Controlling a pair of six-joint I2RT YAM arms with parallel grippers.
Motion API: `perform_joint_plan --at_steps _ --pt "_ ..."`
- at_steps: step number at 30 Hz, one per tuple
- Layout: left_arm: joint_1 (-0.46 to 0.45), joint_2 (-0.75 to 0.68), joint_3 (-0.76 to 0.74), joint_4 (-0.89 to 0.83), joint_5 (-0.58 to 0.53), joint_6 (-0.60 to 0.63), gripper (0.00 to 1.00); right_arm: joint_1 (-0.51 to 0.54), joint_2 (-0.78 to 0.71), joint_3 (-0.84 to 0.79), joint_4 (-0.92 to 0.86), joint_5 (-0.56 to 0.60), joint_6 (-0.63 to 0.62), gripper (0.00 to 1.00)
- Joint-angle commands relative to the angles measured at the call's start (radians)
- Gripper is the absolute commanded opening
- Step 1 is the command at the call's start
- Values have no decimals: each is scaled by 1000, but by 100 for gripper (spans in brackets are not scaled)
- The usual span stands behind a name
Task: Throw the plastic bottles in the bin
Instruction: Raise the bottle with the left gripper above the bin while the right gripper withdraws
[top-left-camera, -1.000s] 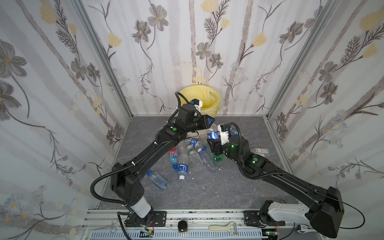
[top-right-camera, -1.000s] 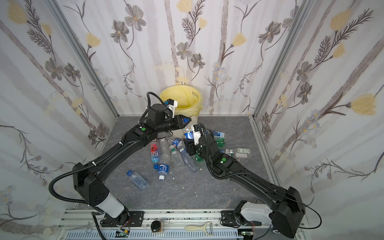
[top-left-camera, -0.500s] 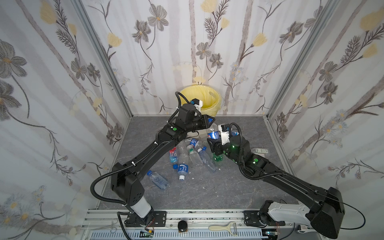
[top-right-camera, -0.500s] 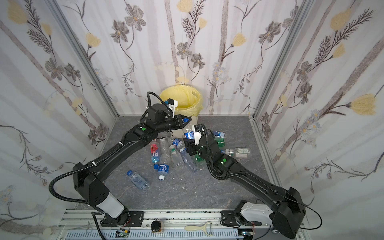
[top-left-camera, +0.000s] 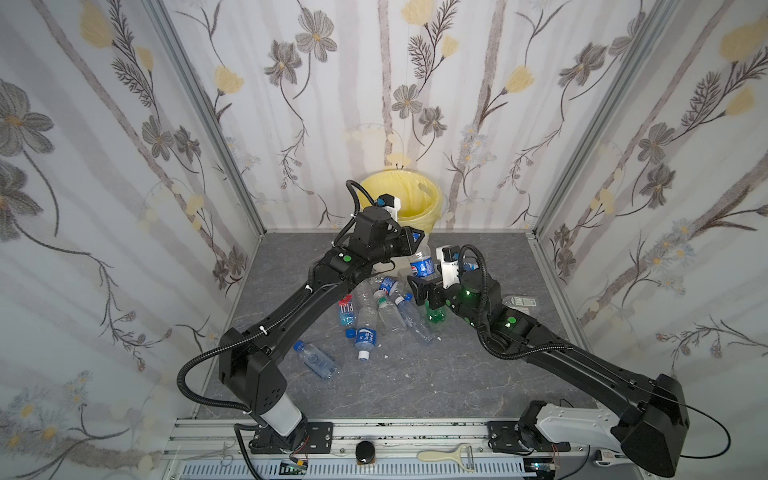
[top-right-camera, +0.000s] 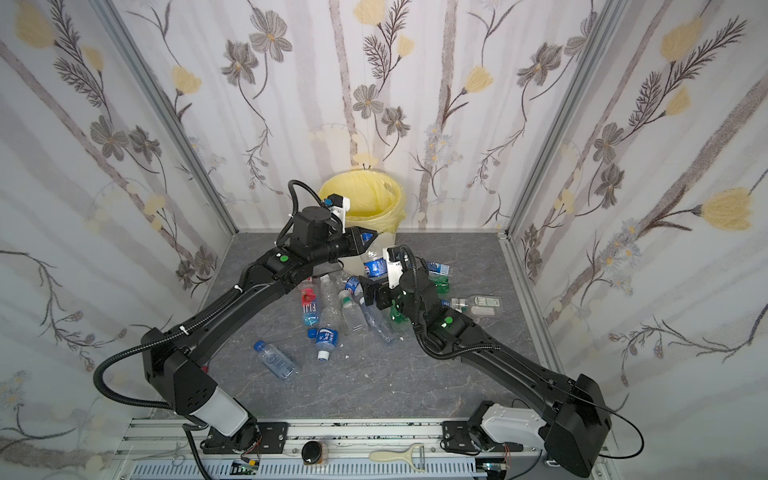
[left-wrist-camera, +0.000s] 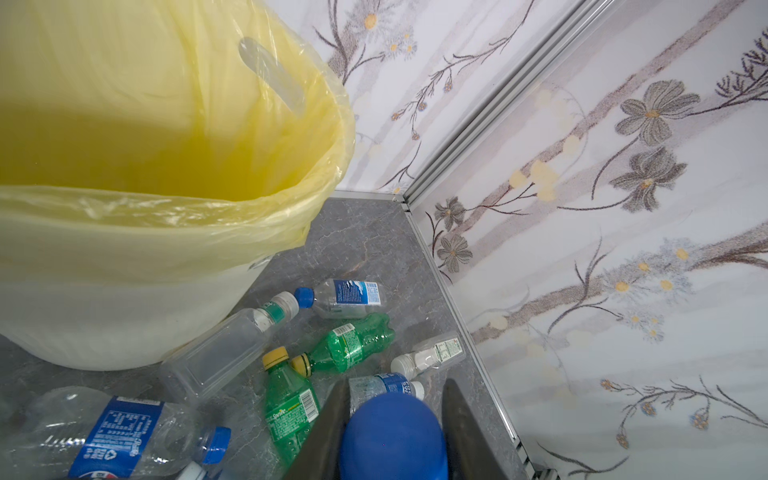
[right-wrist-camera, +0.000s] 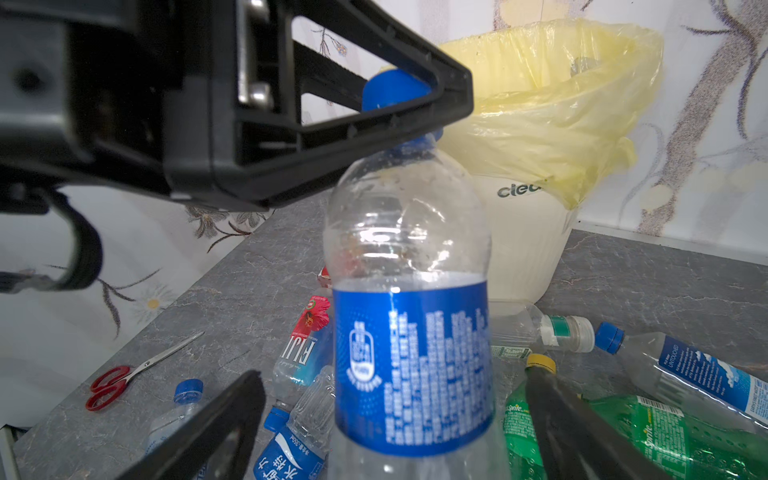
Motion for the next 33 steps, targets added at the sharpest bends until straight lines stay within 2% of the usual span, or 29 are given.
perform_joint_plan --at_steps 1,10,15,21,24,29,33 --pt "13 -19 40 24 -121 68 22 2 -7 28 16 27 -29 100" --pt "19 13 251 31 -372 258 21 1 34 193 -69 138 -74 100" --pt "19 52 385 84 -464 380 22 2 66 310 -107 143 -101 100" --pt "18 95 572 195 -493 535 23 1 77 415 -130 139 -114 100" --pt "17 103 656 237 -471 565 23 2 66 420 -129 150 -120 100" --pt "12 75 669 385 -455 594 23 -14 47 390 -120 155 -116 100" --pt "14 81 584 485 -476 594 24 -37 41 365 -107 117 -82 100"
